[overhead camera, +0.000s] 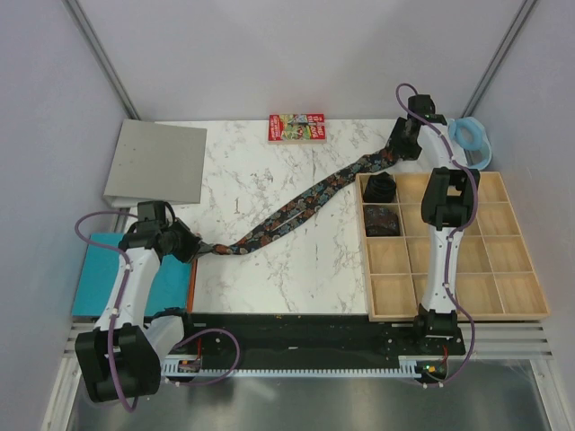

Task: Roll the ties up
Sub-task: Flatten out the tie at the center of the board.

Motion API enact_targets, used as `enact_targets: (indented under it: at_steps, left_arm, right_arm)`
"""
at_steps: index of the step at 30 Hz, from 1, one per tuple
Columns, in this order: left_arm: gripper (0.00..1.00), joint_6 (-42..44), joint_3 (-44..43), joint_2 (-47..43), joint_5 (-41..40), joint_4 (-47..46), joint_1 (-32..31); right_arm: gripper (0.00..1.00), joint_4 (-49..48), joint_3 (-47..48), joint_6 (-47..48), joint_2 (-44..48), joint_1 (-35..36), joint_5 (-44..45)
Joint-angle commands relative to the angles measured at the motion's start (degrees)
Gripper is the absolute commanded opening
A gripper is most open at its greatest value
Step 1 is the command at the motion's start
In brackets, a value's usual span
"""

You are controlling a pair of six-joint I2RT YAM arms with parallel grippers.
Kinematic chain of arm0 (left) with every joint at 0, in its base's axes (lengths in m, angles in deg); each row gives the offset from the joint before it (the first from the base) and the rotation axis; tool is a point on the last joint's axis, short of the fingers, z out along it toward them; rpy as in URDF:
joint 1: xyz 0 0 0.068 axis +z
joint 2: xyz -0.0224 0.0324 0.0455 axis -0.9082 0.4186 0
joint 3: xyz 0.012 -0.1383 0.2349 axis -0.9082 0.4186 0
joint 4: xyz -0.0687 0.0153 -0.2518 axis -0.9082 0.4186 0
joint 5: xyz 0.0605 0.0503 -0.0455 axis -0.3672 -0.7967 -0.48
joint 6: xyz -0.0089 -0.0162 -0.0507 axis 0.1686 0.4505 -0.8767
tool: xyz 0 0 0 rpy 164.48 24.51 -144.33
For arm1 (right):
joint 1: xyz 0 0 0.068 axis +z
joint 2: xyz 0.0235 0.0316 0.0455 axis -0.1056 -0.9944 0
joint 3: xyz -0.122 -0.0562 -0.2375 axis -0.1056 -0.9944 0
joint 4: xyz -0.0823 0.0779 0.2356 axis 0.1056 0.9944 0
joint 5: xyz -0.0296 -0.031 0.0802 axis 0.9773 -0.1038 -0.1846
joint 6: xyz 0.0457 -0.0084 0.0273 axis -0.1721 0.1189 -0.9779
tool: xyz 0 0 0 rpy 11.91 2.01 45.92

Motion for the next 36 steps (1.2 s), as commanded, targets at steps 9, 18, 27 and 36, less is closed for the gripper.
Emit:
enact_targets:
  at_steps: [9,18,27,36]
  left_arm:
    - [0.02,1.72,2.29,-3.44,2.58,-4.98,0.27]
    - [0.02,2.25,2.38,-4.05,2.75,-5.42,0.27]
    - [0.02,2.25,2.55,-4.58,2.93,-5.94,0.27]
    - [0.02,2.34,2.64,-5.20,3.10,-5.94,0.27]
  right_arm:
    - [0.56,-14.60,-12.86,-4.14,6.71,1.23,-23.85]
    - [0.59,-16.80,-18.65,-5.10,12.58,1.93,-14.66]
    - [0.57,-17.94,-17.43,-4.84,11.28,1.93,-15.24]
    - [0.56,-19.35,-14.54,-5.10,5.92,4.92,-12.70]
